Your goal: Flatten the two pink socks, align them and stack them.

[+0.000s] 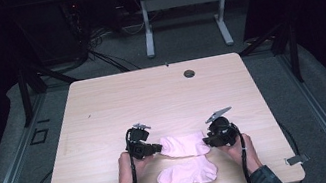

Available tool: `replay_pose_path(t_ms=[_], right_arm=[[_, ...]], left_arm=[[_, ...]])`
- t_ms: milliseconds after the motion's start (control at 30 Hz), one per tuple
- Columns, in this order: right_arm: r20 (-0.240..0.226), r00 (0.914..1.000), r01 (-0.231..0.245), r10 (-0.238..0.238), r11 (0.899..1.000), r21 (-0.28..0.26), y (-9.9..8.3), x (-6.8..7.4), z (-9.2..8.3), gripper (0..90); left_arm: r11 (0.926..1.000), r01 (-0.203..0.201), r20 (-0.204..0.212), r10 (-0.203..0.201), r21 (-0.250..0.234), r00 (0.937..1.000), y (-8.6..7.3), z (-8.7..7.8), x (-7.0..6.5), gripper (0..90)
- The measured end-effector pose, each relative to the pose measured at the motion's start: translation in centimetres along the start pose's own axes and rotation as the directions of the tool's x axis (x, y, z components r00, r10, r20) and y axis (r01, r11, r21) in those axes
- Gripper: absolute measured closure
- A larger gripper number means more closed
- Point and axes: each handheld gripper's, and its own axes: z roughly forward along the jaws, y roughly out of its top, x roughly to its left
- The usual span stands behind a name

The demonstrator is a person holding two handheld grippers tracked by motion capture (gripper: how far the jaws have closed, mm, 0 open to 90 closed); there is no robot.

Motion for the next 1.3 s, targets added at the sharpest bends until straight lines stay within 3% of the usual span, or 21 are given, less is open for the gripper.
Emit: replay_pose_path(t_ms=[133, 233, 400, 567, 800, 933, 967, 1300], right_arm=[[-0.004, 0.9997, 0.022, -0.022, 1.0, -0.006, 0.2, 0.1, 0.4, 75.2], [-0.012, 0.9985, 0.054, -0.054, 0.998, -0.014, 0.5, 0.1, 0.6, 77.8], [-0.029, 0.9993, 0.023, -0.024, 0.999, -0.041, 0.7, -0.2, 0.0, 66.6], [-0.042, 0.9991, 0.002, -0.004, 0.999, -0.046, 0.7, -0.5, -0.4, 57.6], [-0.045, 0.9989, 0.013, -0.013, 1.0, -0.018, 0.7, -0.3, 0.3, 57.9], [-0.045, 0.9988, 0.016, -0.017, 1.0, -0.016, 0.7, -0.1, 0.6, 60.9], [-0.039, 0.999, 0.021, -0.021, 1.0, -0.007, 0.7, -0.1, 0.6, 62.1], [-0.011, 0.9988, 0.048, -0.048, 0.999, -0.001, 0.5, 0.2, 0.8, 72.6]], left_arm=[[0.9999, -0.008, -0.013, 0.008, 0.014, 0.9999, -0.5, -0.5, 0.1, 79.0], [0.9999, -0.01, -0.033, 0.011, 0.007, 0.9994, -0.8, -1.2, 0.2, 68.3], [0.9998, -0.002, -0.078, 0.001, -0.018, 0.9969, -0.4, -2.1, 0.4, 51.5], [0.9997, -0.022, -0.096, 0.021, -0.009, 0.9952, 0.3, -1.6, 0.3, 45.7], [0.9976, -0.058, -0.14, 0.063, 0.037, 0.9882, 0.9, 0.1, -0.2, 47.6], [0.9953, -0.081, -0.156, 0.089, 0.052, 0.9837, 1.0, 0.7, -0.6, 52.3], [0.9926, -0.1, -0.165, 0.111, 0.069, 0.98, 1.1, 0.8, -0.7, 53.9], [0.9851, -0.142, -0.188, 0.158, 0.097, 0.9693, 0.8, 1.1, -1.0, 71.8]])
